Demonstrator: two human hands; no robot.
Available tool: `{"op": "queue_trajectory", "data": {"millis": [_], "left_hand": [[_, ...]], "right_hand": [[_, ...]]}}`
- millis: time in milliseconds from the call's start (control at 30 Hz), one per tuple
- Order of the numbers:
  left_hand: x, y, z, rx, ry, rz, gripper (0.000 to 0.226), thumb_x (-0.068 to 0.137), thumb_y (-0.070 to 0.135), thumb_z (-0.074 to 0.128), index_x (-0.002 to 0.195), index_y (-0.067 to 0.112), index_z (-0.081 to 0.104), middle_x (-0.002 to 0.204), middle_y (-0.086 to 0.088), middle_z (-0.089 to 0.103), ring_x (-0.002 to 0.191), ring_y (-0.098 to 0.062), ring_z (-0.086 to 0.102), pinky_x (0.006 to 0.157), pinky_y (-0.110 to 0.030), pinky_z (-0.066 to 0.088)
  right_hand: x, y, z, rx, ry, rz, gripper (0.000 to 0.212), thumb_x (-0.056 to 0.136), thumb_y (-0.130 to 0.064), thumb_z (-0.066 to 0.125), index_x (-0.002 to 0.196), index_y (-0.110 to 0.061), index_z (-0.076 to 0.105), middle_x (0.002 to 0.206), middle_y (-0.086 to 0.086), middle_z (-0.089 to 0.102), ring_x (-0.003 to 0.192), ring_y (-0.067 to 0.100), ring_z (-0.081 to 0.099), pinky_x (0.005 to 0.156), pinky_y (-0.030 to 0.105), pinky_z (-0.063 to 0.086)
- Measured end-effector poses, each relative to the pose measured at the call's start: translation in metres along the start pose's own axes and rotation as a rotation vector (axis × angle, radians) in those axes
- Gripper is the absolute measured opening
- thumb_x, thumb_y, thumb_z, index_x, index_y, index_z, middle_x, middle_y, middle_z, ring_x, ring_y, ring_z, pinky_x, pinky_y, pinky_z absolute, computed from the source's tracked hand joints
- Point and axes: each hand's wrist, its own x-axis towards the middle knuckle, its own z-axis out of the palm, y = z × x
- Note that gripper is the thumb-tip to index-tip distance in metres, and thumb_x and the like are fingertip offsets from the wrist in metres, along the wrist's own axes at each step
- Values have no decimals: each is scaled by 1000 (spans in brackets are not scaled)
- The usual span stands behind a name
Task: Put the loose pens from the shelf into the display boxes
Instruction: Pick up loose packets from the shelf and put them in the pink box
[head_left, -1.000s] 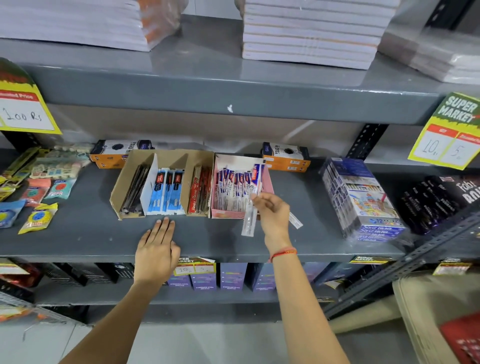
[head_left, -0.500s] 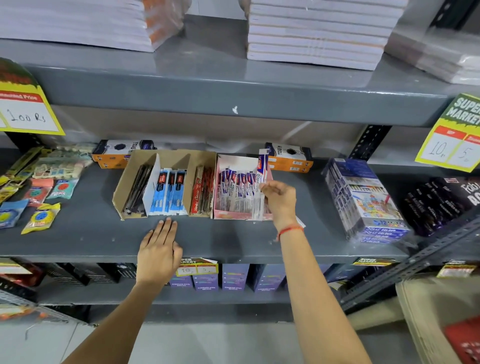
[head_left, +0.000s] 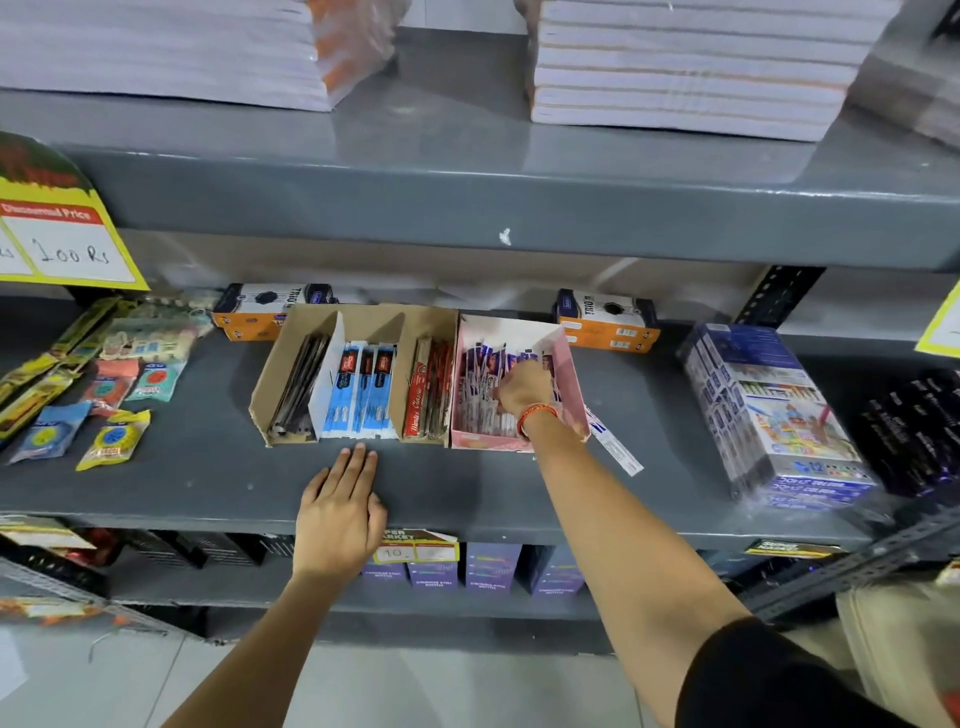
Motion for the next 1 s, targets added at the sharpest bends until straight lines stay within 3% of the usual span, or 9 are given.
{"op": "queue_trajectory", "data": {"millis": [200,333,433,533,733,833,900,933,1000], "left_hand": [[0,0,1,6,13,12,53,84,25,31,120,-1,59,127,-18,58,118,-31,54,96,-42,33],[-1,-1,2,6,18,8,53,85,25,30,121,-1,59,127,-18,58,118,-31,54,96,-43,35],[-1,0,1,0,22,11,53,85,25,30,121,-1,59,127,-18,58,118,-31,54,95,-44,36],[-1,0,2,-8,20,14,53,85,25,30,122,-1,58,128,-18,57,119,-31,53,95,-45,38],[-1,0,2,-10,20,5,54,85,25,30,122,-2,58,128,-19,57,119,-32,53,96,-45,37],[-2,0,2,-10,16,8,54,85,26,29,123,-2,57,129,-19,56,120,-32,52,97,-45,36],[-2,0,2,-15,11,7,54,86,26,29,123,-2,56,129,-19,56,121,-32,51,98,-45,35],[-2,-1,2,-17,10,6,54,86,26,29,123,-2,56,129,-20,56,122,-32,50,98,-45,35],[-3,0,1,-21,10,11,55,86,27,28,124,-2,56,129,-20,56,122,-32,50,98,-46,35]], "right_hand": [[-1,2,6,-50,95,-72,16,85,-1,62,100,4,62,101,21,68,95,34,67,79,38,57],[-6,1,-11,82,129,-160,18,85,-15,65,90,1,72,96,14,73,86,26,66,75,22,46],[-15,10,-42,181,294,-183,16,83,-20,64,87,-8,75,97,7,76,90,24,70,82,20,48],[-28,30,-71,203,428,-154,18,83,-13,60,80,-6,75,86,12,77,82,29,71,76,25,53],[-40,79,-88,102,318,21,19,83,2,57,93,3,74,102,22,73,100,38,66,91,33,51],[-48,91,-91,55,242,81,13,81,-1,64,85,6,73,88,23,72,88,37,66,79,30,53],[-52,94,-90,10,161,120,18,76,-11,74,67,4,68,65,19,61,66,32,57,56,24,47],[-54,95,-87,-17,131,134,22,73,-15,77,65,3,66,62,17,59,61,30,54,52,23,42],[-55,96,-80,-54,125,146,27,71,-20,79,79,5,71,76,21,67,70,33,62,60,30,49]]}}
